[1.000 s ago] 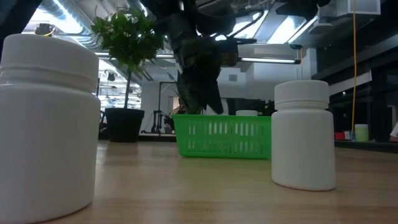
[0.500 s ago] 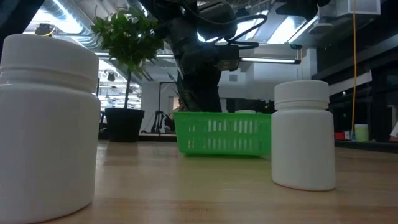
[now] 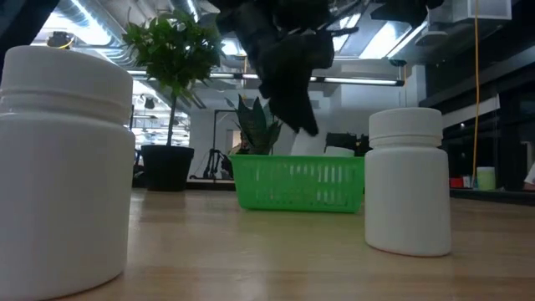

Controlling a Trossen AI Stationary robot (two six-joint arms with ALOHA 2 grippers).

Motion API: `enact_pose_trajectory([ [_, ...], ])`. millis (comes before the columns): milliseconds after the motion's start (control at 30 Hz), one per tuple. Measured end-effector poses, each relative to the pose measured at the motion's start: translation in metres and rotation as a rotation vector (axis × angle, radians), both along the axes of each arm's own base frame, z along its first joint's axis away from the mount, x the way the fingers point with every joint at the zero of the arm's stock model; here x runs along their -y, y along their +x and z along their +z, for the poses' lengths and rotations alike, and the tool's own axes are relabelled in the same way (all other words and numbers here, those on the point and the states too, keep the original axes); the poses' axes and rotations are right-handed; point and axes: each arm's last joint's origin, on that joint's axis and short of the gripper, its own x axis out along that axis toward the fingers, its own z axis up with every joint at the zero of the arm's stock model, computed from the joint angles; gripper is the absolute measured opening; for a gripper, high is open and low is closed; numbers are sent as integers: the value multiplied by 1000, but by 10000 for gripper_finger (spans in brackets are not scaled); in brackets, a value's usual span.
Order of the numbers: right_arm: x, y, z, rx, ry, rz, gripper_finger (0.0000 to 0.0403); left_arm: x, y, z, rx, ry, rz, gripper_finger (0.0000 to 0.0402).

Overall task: Pick and place pill bottles into a basket
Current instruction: Put the white pill bottle into the green basket

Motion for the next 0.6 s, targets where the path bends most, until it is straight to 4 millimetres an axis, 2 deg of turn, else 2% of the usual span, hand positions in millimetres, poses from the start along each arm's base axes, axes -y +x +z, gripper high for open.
enact_pose_trajectory([
  [233,0,0,0,-1,0,0,260,-2,-6,-5,-59,23,12,230],
  [600,0,0,-1,-6,0,0,260,-2,-7,-10,-73,40,40,233],
])
